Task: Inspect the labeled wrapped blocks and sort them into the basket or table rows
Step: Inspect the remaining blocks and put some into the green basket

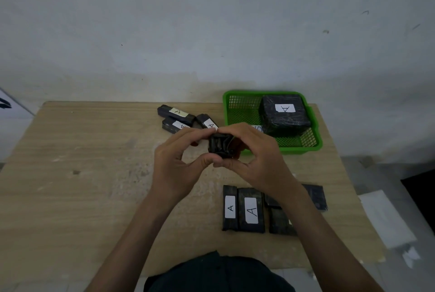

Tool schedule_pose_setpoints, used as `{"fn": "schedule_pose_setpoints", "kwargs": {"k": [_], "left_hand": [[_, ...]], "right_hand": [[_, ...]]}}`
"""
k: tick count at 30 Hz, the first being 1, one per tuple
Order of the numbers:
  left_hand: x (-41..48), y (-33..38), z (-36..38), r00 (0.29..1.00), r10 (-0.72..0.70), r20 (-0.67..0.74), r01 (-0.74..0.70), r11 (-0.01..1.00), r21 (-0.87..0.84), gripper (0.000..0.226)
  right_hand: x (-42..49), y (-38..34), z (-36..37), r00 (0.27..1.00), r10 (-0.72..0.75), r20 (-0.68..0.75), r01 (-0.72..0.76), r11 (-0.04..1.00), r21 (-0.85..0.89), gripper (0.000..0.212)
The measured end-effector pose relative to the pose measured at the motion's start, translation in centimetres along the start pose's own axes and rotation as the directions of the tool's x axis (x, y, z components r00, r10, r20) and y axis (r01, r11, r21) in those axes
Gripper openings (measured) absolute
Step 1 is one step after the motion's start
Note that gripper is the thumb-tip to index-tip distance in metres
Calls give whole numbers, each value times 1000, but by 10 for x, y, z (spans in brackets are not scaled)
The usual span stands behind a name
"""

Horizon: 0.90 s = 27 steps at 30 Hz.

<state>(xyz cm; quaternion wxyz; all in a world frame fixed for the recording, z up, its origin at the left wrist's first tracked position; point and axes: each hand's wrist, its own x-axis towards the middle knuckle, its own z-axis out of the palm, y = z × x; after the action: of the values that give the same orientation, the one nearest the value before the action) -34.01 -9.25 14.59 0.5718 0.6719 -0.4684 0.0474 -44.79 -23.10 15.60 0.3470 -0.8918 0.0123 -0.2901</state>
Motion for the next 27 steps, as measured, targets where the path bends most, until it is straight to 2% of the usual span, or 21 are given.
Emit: {"fn": "schedule_pose_setpoints", "kwargs": {"k": [5, 9, 13, 21, 24, 27], "left_hand": [[0, 1, 10, 998, -17, -52, 14, 998, -58, 39], [1, -1, 12, 997, -26, -74, 20, 996, -83, 36], [3, 2, 15, 997, -18, -72, 11, 995, -96, 25], [3, 1, 15, 998, -31, -59, 23, 990, -138, 26], [3, 0, 13, 994, -107, -14, 103, 981, -165, 33], [5, -2, 10, 973, -204, 107, 217, 967, -130, 41]], "right_hand": [[-2, 2, 3, 994, -52, -92, 47, 997, -55, 35], [-2, 3, 2, 991, -58, -120, 54, 998, -38, 33], [-1, 2, 4, 982, -56, -178, 54, 998, -16, 29], [0, 1, 5, 984, -29, -177, 38, 998, 47, 31], [1, 2, 8, 981, 94, -167, -70, 987, 145, 35], [2, -2, 9, 920, 363, -148, -268, 858, 437, 35]]}}
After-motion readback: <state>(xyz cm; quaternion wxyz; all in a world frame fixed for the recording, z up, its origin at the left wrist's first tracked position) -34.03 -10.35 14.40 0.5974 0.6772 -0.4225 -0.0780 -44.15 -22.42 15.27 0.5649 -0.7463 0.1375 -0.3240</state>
